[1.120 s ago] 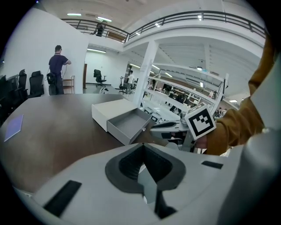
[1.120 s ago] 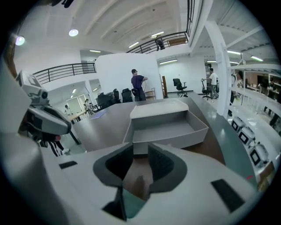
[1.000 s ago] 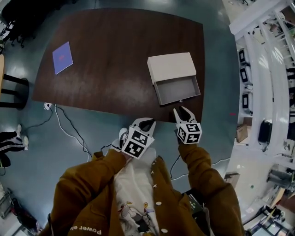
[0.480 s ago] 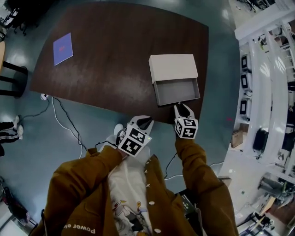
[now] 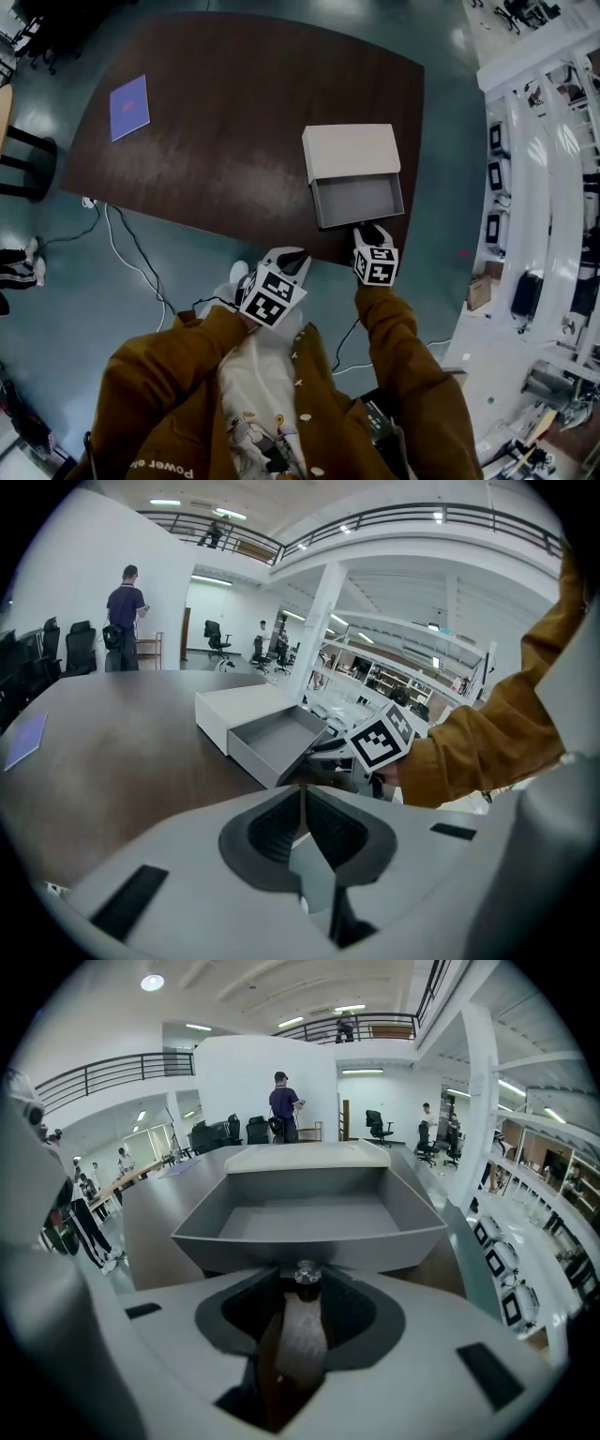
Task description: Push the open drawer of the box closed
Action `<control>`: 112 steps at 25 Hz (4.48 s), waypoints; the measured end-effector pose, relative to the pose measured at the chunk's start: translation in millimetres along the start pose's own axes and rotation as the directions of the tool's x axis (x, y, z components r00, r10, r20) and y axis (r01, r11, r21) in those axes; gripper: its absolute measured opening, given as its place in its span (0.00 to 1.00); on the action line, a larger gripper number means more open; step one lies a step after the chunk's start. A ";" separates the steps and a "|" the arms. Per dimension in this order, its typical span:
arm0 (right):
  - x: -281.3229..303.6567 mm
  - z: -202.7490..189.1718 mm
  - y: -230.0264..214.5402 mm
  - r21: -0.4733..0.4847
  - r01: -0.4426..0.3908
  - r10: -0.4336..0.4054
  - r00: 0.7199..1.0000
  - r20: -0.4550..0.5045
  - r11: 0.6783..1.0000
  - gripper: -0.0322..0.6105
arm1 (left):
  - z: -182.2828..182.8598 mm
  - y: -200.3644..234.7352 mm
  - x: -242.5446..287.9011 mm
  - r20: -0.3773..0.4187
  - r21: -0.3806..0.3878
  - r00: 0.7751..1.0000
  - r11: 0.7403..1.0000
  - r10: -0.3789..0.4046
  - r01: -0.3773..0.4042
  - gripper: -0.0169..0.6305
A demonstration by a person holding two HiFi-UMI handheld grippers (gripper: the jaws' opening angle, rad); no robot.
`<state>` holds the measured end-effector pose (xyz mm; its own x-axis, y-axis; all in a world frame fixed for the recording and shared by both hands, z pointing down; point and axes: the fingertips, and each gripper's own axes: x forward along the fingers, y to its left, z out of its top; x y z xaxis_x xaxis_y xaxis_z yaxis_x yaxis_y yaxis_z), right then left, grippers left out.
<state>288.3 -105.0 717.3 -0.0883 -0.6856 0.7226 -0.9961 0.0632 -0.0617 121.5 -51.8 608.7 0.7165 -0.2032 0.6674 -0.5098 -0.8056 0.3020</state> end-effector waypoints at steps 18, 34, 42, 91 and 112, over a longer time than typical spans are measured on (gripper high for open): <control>5.0 20.4 -2.9 0.005 0.001 -0.001 1.000 -0.007 1.000 0.17 | 9.9 6.3 1.4 0.009 -0.002 1.000 1.000 0.017 -0.017 0.04; 36.7 49.3 -2.8 0.021 0.005 -0.004 1.000 -0.012 1.000 0.17 | 13.9 34.4 3.6 0.017 -0.053 0.999 0.997 0.049 -0.048 0.04; 47.7 60.0 -4.5 0.027 0.001 -0.001 1.000 -0.011 1.000 0.17 | 16.6 38.2 7.0 0.018 -0.061 0.998 0.997 0.055 -0.054 0.04; 75.7 85.7 -12.1 0.175 -0.015 0.017 1.000 -0.009 0.984 0.34 | 22.3 59.6 2.5 0.018 -0.068 0.998 0.996 0.067 -0.065 0.04; -59.0 118.9 36.9 0.096 -0.136 0.109 0.964 0.243 0.986 0.23 | 27.5 11.9 -30.7 0.079 -0.007 0.997 1.000 0.003 -0.002 0.04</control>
<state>256.4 -148.4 590.5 -0.1945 -0.8302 0.5225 -0.9705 0.0856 -0.2252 106.6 -70.5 573.1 0.7502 -0.2486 0.6127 -0.5149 -0.8010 0.3054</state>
